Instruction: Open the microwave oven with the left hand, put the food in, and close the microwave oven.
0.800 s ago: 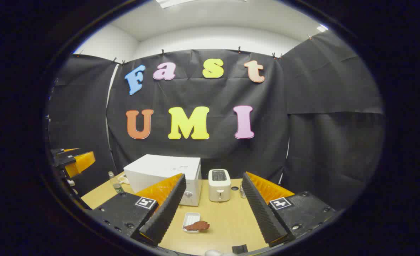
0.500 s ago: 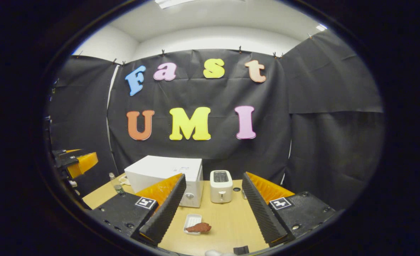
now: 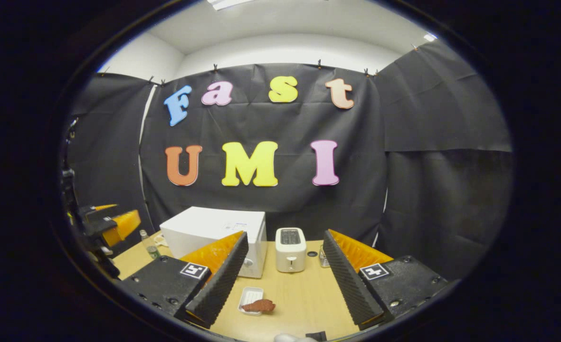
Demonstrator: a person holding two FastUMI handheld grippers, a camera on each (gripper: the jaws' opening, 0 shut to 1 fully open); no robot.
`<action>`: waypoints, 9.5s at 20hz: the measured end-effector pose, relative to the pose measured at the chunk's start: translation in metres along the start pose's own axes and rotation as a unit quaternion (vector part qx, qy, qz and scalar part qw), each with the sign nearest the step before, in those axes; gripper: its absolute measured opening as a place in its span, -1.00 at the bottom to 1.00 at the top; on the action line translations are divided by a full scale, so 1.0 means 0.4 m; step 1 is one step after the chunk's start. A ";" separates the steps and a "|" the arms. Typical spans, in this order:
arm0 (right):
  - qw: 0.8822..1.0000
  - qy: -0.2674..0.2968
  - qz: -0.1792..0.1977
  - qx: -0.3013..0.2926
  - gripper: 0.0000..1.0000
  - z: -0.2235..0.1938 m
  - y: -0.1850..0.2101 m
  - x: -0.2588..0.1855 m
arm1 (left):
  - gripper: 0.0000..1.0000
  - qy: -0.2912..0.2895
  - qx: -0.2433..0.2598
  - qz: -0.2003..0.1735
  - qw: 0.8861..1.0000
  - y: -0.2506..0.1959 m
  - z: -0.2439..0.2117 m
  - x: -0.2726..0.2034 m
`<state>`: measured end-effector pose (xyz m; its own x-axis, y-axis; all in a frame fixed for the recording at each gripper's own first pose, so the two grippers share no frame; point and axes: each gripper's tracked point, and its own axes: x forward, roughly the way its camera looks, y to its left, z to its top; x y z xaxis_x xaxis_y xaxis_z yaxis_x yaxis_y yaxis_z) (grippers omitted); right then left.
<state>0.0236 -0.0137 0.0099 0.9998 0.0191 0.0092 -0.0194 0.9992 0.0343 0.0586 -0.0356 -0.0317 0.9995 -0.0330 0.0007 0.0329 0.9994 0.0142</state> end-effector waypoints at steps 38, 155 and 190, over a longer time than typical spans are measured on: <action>0.990 0.082 -0.105 -0.051 0.92 -0.099 -0.350 -0.009 | -0.75 0.105 -0.011 -0.015 0.994 -0.302 -0.602 0.528; 0.894 0.079 0.007 0.442 -0.70 -0.722 0.871 0.910 | 0.89 0.151 0.068 -0.031 0.986 0.370 -0.493 -0.208; 0.996 0.064 0.028 0.046 1.00 -0.293 0.548 0.476 | 0.89 0.073 0.065 -0.062 0.993 0.363 -0.221 -0.147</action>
<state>0.2108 0.2129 -0.0981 0.9898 0.0852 -0.1141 -0.0704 0.9893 0.1279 0.0046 0.1125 -0.1182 0.9776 -0.1434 -0.1541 0.1646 0.9771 0.1349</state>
